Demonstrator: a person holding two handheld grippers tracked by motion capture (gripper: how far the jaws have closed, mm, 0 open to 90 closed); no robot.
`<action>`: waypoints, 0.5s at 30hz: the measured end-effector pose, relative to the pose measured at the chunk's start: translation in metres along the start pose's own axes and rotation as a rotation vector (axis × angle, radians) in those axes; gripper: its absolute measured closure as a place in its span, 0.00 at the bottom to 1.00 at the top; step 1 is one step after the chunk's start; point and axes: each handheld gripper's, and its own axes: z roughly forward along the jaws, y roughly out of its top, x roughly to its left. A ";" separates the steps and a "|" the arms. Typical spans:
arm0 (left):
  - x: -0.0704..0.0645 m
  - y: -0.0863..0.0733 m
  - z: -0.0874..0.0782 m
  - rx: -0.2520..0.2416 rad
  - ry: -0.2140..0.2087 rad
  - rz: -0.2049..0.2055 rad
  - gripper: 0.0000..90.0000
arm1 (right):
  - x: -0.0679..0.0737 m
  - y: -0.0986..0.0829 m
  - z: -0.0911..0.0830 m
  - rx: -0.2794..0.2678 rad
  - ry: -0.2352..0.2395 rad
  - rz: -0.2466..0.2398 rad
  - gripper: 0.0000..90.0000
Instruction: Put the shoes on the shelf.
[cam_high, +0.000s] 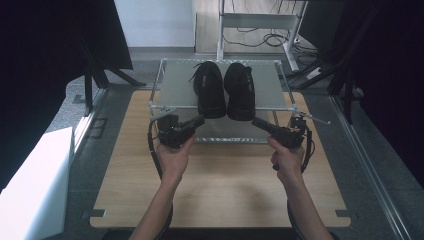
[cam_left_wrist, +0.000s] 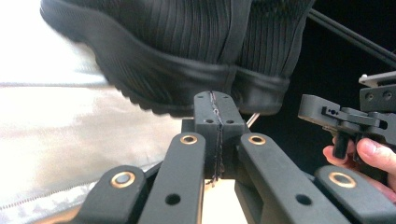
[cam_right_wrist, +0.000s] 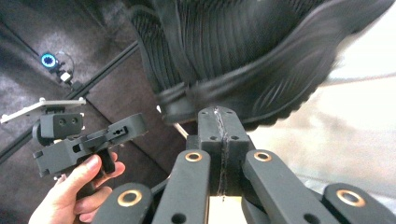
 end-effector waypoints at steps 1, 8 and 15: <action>0.000 -0.002 0.002 0.002 0.000 -0.004 1.00 | 0.000 0.000 0.000 0.000 0.000 0.000 1.00; 0.007 -0.007 0.015 0.019 0.027 -0.013 1.00 | -0.006 -0.006 0.010 0.003 -0.033 0.005 1.00; 0.010 -0.003 0.019 0.010 0.033 -0.021 1.00 | -0.016 -0.004 0.012 -0.020 -0.024 0.029 1.00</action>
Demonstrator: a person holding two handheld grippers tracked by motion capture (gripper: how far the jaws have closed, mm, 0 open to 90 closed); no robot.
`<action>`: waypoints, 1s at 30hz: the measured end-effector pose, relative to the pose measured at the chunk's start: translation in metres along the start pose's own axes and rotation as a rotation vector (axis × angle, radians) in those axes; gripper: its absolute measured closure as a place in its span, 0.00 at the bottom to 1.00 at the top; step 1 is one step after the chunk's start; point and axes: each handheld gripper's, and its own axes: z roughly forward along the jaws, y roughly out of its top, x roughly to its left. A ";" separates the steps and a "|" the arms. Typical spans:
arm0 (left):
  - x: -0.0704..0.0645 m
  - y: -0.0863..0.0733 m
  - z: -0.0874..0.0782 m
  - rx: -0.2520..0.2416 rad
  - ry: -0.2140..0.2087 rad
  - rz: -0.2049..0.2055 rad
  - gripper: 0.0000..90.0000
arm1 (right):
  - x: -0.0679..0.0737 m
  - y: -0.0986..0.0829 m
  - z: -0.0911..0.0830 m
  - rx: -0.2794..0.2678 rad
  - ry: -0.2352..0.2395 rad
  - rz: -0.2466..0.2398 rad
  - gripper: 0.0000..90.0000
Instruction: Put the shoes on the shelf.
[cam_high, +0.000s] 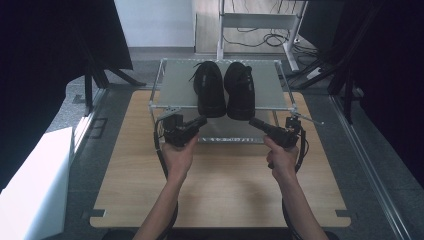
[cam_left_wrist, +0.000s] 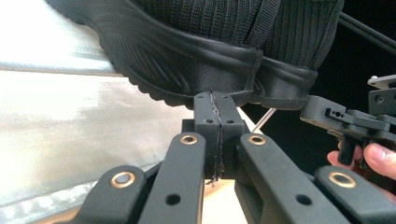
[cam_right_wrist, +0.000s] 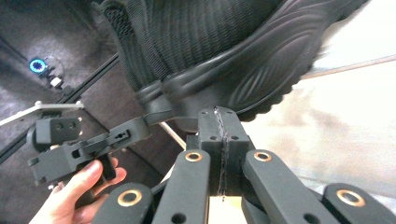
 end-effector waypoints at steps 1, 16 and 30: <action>0.001 0.001 0.001 0.001 0.005 0.002 1.00 | -0.002 0.002 0.001 -0.005 0.000 0.008 1.00; 0.016 0.016 0.022 0.027 0.013 -0.042 1.00 | -0.013 0.010 0.020 -0.034 -0.036 0.034 1.00; 0.027 0.025 0.037 0.037 0.043 -0.065 1.00 | -0.026 0.018 0.038 -0.054 -0.070 0.064 1.00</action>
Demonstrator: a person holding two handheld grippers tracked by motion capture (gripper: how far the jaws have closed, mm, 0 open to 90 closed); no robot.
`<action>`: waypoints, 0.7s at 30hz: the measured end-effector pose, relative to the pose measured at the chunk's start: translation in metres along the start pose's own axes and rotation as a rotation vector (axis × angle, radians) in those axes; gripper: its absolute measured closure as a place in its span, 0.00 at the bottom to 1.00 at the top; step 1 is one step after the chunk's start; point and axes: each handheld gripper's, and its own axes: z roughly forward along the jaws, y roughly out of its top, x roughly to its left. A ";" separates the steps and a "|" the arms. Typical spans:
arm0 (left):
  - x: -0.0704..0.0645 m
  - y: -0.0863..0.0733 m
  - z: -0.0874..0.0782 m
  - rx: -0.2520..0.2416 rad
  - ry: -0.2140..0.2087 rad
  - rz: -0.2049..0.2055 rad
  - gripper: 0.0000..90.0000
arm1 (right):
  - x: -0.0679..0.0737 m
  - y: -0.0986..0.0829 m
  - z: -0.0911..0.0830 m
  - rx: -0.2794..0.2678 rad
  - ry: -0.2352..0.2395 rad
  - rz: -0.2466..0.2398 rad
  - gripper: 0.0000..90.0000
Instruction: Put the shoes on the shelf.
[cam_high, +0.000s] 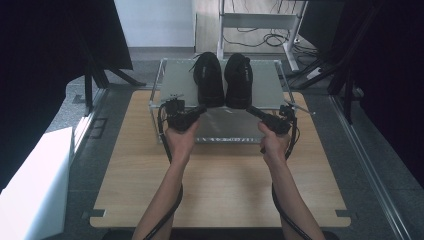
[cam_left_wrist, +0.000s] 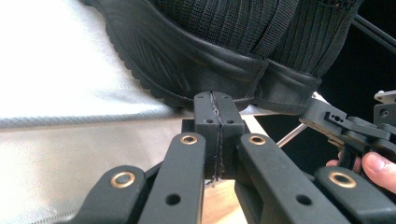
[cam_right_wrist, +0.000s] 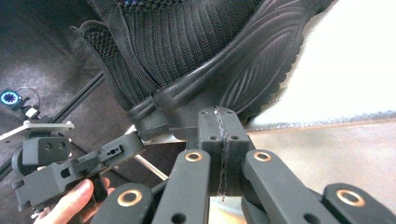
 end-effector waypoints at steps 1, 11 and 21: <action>0.001 0.001 0.001 0.001 0.004 -0.002 1.00 | -0.001 0.001 0.002 0.000 -0.005 0.003 1.00; 0.001 0.000 -0.002 -0.014 -0.013 0.003 0.97 | -0.001 0.001 0.000 0.009 -0.011 -0.003 1.00; 0.002 -0.010 -0.013 0.011 -0.017 0.049 0.65 | -0.005 -0.004 -0.017 0.044 0.024 -0.051 0.77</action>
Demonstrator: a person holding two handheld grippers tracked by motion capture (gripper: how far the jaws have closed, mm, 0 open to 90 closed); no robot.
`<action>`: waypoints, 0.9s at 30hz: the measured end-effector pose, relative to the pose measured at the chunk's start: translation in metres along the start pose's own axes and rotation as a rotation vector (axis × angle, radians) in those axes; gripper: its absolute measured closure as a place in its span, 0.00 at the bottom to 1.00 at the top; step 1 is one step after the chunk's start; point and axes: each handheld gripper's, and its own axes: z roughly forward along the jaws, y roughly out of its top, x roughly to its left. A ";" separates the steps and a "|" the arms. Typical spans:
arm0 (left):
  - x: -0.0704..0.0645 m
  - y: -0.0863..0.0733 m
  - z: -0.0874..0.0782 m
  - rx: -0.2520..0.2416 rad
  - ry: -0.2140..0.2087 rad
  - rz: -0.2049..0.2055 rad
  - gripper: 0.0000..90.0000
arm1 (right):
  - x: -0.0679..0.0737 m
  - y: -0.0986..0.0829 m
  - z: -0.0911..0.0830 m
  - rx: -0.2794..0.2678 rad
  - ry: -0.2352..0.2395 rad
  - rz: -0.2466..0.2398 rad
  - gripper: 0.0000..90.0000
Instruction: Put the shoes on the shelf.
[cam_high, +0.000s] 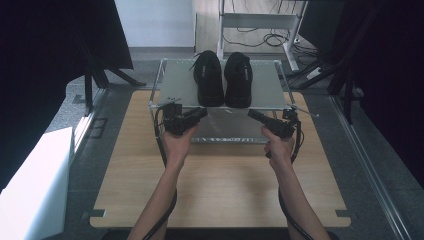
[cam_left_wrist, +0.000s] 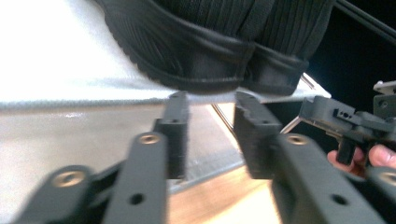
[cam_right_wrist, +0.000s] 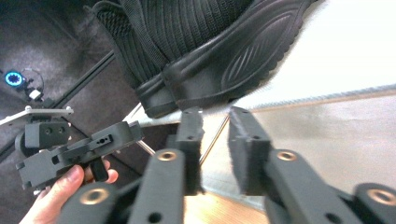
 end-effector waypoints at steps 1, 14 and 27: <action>0.000 -0.001 -0.001 0.003 0.008 0.007 0.65 | 0.000 0.000 0.000 0.000 0.000 0.000 0.77; 0.002 -0.017 -0.013 0.037 0.074 0.102 0.22 | -0.004 -0.010 -0.021 0.028 -0.028 -0.126 0.45; 0.001 -0.039 -0.034 0.073 0.132 0.189 0.12 | 0.011 -0.024 -0.033 0.128 -0.044 -0.262 0.30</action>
